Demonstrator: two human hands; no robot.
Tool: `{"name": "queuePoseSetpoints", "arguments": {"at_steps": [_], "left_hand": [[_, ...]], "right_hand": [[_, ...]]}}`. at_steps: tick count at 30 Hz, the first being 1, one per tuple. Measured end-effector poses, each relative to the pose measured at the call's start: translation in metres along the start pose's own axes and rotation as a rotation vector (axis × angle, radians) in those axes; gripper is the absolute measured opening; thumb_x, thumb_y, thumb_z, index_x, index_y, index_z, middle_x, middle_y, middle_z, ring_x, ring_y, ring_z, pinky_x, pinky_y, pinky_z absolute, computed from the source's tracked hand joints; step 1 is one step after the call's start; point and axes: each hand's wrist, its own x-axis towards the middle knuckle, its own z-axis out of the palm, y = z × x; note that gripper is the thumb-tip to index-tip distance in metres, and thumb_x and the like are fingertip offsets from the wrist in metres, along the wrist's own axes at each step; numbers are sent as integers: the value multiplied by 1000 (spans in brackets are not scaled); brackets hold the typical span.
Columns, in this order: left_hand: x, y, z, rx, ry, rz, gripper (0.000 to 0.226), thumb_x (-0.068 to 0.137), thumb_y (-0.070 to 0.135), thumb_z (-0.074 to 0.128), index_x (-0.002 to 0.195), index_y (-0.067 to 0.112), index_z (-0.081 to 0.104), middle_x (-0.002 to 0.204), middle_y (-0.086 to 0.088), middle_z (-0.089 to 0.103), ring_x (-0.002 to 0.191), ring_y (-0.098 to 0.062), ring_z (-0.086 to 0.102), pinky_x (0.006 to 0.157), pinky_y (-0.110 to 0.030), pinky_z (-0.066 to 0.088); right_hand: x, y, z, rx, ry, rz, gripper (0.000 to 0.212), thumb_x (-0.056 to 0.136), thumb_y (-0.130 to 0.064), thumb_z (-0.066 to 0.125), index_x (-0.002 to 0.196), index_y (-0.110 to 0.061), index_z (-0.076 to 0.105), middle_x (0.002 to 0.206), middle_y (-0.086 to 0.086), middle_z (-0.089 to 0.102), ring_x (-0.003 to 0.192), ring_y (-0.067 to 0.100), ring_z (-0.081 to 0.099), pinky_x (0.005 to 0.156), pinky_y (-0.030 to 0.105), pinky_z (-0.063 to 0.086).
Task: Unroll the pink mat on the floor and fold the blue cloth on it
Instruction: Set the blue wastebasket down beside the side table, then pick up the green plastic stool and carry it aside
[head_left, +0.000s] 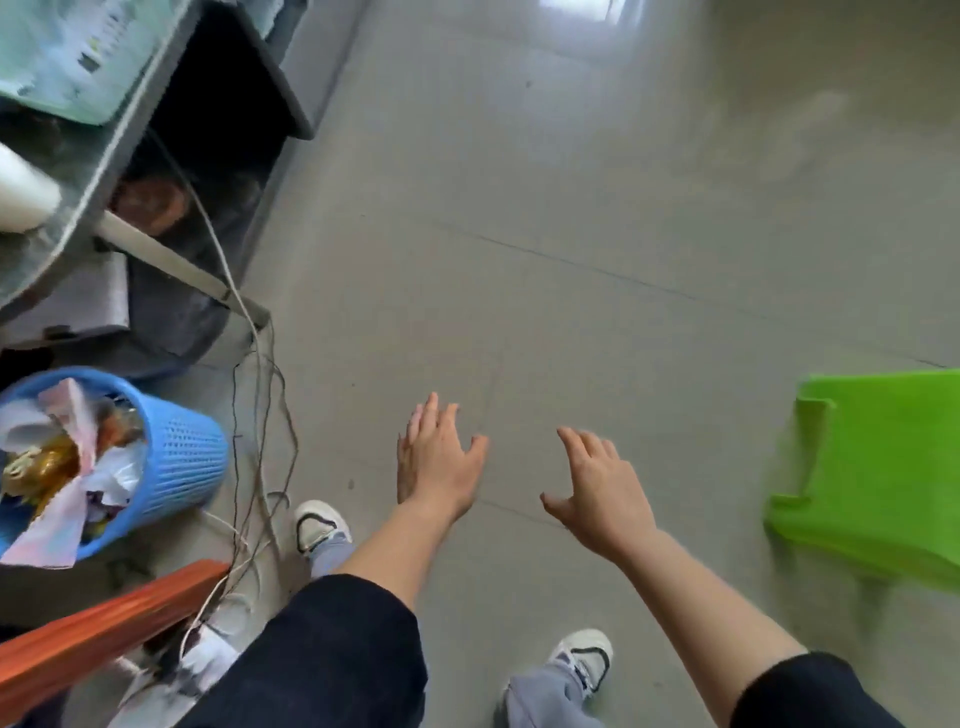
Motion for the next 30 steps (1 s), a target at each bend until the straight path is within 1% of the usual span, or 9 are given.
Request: {"name": "queuePoseSetpoints", "arguments": {"at_steps": [6,11,14,19,22,24,26,28,30], "left_hand": [[-65,151,105,5,-110,96,56,91,35,46,144,18,37,162,-2,14,149,-23,8,120,-39,12],[-89,235,170,75,-214,201,56,91,34,48,143,19,37,162,-2,14,149,-24,7,120,-41,11],[-89,279,203,141,-270,227,57,91,35,48,144,19,36,162,-3,14,149,-24,7,120,-42,11],[-67,351,249,243,-356,202,59,93,37,46,147,17,32,162,-5,15,149,-26,8,120,-42,13],[-53,408,290,257,-416,194,58,93,35,46,145,13,34,159,-9,22,147,-28,16,118,-39,18],[-50,445,320,217,-430,207,57,91,34,49,143,9,39,153,-12,35,142,-27,28,115,-36,25],[-51,481,351,147,-442,177,57,90,32,50,141,9,42,148,-12,43,137,-26,37,110,-35,29],[-55,504,376,49,-482,117,57,90,32,52,141,9,41,147,-14,43,136,-27,39,108,-34,30],[-57,521,411,-67,-501,-11,59,89,32,55,141,9,41,146,-16,42,134,-29,40,106,-34,32]], "right_hand": [[-85,184,-30,31,39,215,80,82,-45,60,148,-17,24,152,1,32,140,20,26,107,37,29],[-115,292,-59,88,100,397,79,84,-45,57,148,-16,22,153,2,30,141,20,22,109,39,26],[-115,352,-76,131,99,473,77,86,-43,57,149,-16,21,154,3,27,143,20,20,111,40,25],[-104,450,-99,226,96,586,77,87,-41,57,149,-15,21,155,3,28,143,20,22,110,38,27],[-98,514,-111,279,74,656,77,86,-41,57,150,-16,22,155,4,28,143,21,22,111,39,26],[-94,555,-115,322,83,704,77,86,-41,58,150,-16,22,155,4,28,142,22,23,111,41,26],[-91,593,-119,362,84,741,78,85,-41,59,149,-16,23,155,4,29,141,24,25,110,42,28],[-88,620,-120,378,76,757,79,85,-41,60,149,-16,23,155,6,29,140,27,28,110,43,29],[-80,653,-117,407,57,766,80,85,-40,61,150,-16,22,155,8,29,138,31,30,111,44,31]]}}
